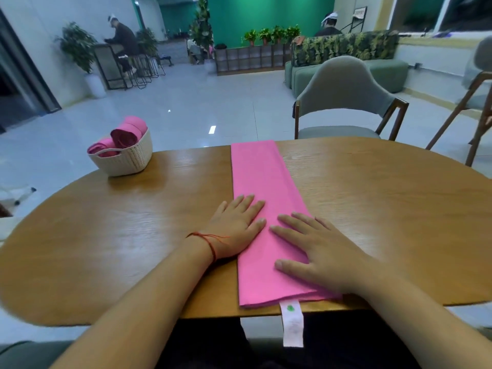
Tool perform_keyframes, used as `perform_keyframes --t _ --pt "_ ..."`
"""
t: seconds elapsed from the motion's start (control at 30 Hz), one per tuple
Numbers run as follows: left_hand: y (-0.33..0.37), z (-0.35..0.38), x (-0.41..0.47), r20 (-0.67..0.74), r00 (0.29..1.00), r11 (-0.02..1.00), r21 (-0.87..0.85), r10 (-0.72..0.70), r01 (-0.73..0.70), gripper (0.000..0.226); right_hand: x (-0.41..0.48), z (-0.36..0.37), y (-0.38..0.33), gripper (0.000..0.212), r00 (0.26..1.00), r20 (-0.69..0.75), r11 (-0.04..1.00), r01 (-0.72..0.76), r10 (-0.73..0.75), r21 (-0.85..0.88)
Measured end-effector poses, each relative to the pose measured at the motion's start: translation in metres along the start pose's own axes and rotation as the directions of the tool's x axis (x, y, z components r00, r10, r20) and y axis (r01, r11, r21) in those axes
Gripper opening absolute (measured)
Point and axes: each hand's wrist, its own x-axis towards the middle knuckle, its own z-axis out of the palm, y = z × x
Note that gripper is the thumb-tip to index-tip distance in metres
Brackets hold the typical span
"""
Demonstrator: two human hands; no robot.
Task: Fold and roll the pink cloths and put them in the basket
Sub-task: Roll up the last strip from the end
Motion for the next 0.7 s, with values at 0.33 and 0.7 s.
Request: perform_keyframes --t 0.33,0.7 --pt "0.009 0.000 -0.096 0.084 0.990 0.992 -0.070 0.112 -0.107 0.109 -0.030 0.000 -0.001 0.074 0.985 -0.066 0.964 0.168 -0.158 0.205" --pt "0.010 -0.007 -0.108 -0.217 0.920 0.874 -0.302 0.325 -0.380 0.049 -0.034 0.003 -0.003 0.050 0.933 -0.281 0.939 0.285 -0.226 0.190"
